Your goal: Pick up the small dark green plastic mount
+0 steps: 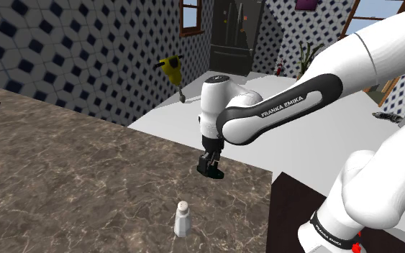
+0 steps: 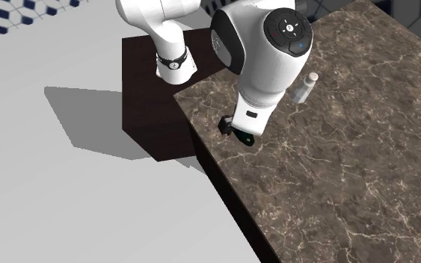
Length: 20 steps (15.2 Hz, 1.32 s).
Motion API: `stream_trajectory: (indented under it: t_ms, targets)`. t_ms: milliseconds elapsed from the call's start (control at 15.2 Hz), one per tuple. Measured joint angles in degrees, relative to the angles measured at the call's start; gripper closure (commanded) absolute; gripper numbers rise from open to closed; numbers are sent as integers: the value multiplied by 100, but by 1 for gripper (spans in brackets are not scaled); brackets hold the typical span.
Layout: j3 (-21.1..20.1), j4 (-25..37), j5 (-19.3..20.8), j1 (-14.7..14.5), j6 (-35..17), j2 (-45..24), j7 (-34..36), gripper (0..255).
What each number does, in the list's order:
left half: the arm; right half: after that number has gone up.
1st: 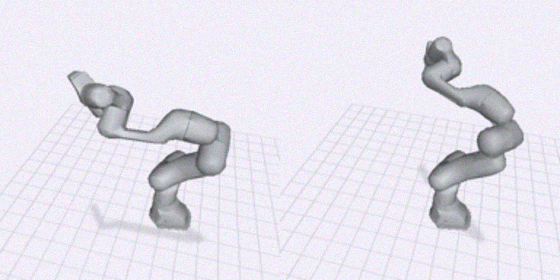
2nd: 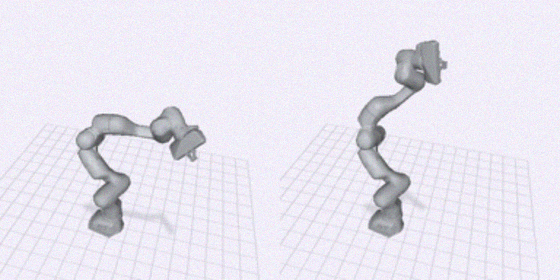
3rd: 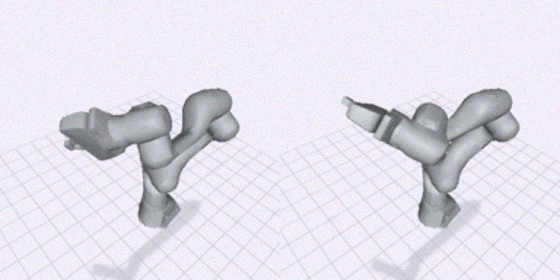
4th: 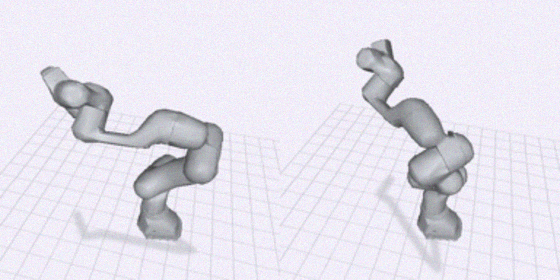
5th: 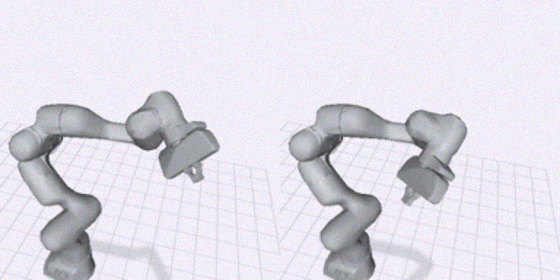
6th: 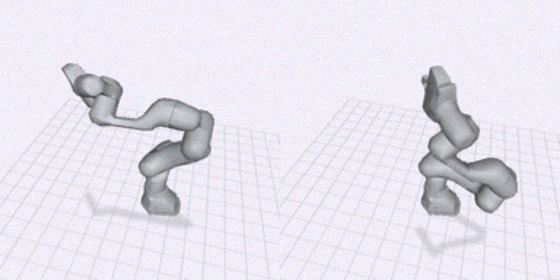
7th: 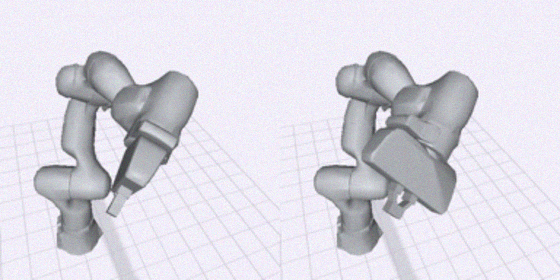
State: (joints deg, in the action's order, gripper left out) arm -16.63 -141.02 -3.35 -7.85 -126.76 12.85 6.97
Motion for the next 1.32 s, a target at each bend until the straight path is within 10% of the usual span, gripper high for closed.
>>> stream_trajectory:
  t_ms: [66,1320]
  targets:
    - [-8,-11,5,-1,-36,-26,12,255]
    - [40,335,-53,-13,601,278,-45,255]
